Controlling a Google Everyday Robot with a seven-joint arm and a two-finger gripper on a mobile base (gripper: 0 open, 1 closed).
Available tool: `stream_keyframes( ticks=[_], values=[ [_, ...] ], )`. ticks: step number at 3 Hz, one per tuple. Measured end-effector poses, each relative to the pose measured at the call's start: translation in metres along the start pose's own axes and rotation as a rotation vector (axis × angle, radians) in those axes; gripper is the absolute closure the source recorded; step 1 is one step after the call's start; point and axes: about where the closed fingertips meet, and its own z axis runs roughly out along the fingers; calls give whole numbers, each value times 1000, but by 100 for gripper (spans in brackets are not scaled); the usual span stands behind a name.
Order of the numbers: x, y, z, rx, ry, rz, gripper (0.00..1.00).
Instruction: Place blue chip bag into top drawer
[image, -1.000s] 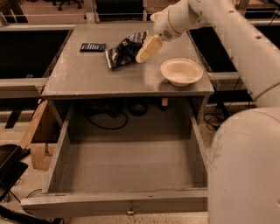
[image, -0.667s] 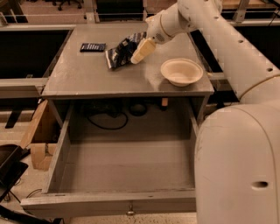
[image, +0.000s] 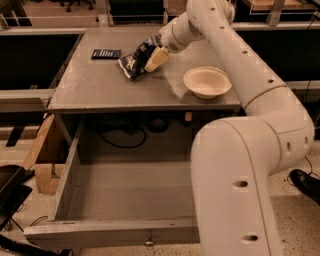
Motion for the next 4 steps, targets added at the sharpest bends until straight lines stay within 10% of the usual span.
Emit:
stream_keyframes(
  ticks=[4],
  values=[
    [-4, -2, -8, 8, -8, -16, 100]
  ],
)
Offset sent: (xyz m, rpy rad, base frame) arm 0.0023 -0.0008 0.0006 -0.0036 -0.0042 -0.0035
